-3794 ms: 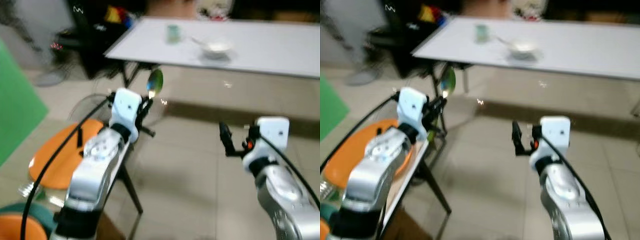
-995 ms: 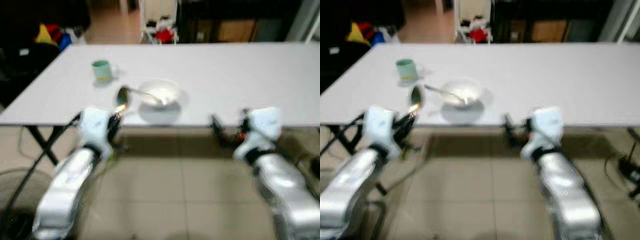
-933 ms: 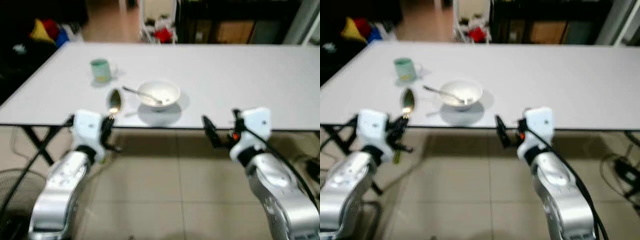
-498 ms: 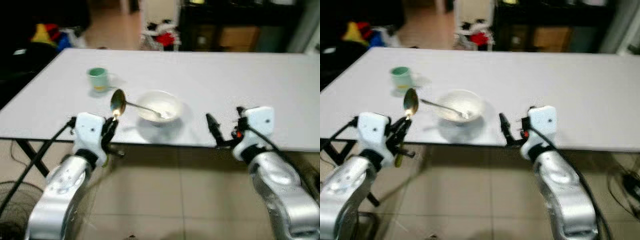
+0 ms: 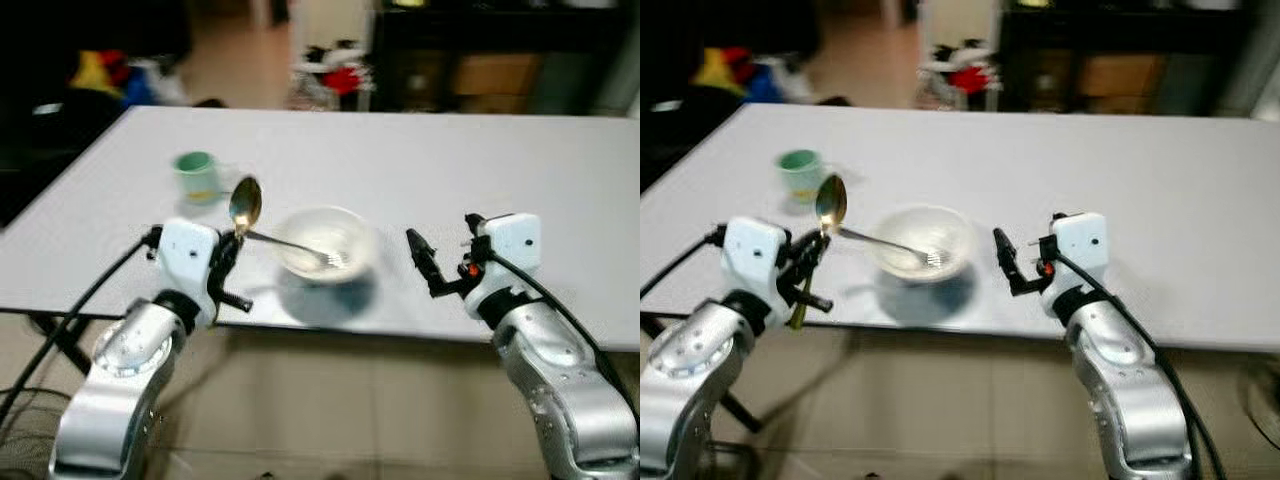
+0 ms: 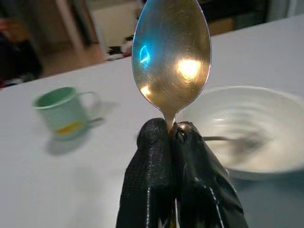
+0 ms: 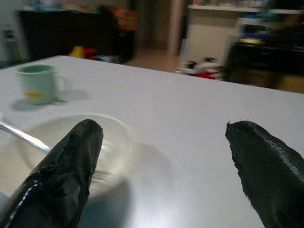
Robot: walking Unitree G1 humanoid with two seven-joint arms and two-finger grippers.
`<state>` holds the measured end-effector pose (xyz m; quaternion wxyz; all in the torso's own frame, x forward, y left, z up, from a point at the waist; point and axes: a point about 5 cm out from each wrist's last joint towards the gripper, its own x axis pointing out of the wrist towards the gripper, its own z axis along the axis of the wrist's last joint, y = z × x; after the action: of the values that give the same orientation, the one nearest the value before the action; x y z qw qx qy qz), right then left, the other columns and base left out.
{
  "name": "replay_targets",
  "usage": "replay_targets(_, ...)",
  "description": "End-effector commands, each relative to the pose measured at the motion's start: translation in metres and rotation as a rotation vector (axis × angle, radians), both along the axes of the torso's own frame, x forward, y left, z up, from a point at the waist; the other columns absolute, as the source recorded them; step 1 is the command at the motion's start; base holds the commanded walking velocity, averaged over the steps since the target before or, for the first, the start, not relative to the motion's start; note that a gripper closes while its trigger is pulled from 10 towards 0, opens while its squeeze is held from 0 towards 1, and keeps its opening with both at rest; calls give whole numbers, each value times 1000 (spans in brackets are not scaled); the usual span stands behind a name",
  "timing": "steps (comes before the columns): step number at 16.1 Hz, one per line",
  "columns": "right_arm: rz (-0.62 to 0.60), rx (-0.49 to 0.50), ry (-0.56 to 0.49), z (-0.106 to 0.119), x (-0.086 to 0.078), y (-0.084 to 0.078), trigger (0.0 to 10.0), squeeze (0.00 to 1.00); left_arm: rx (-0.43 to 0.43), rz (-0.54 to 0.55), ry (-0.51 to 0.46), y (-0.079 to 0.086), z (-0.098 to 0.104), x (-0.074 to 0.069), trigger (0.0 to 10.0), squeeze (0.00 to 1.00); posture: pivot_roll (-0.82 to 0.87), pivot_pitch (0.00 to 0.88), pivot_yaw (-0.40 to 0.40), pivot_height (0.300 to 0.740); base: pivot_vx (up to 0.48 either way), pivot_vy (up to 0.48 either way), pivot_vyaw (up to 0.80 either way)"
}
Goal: Setting the table
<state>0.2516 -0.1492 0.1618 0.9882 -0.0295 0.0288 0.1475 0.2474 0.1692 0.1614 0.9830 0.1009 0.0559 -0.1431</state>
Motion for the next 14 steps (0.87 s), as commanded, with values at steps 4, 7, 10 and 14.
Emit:
replay_targets(4,104,-5,-14,8,-2,-1,10000,0,89,-117,3,1,1,28,10000,0,92,0,41,740,93,0,0)
replay_targets(7,218,-22,-6,12,-5,2,10000,0,221,-305,26,5,2,52,10000,0,100,0,34,740,0,0,0)
replay_targets(10,287,-44,1,16,-7,1,10000,0,293,-436,44,-2,5,78,10000,0,95,0,40,740,0,0,0)
replay_targets(14,380,-86,33,15,-15,4,10000,0,397,-667,104,-25,6,107,10000,0,72,0,68,740,0,0,0)
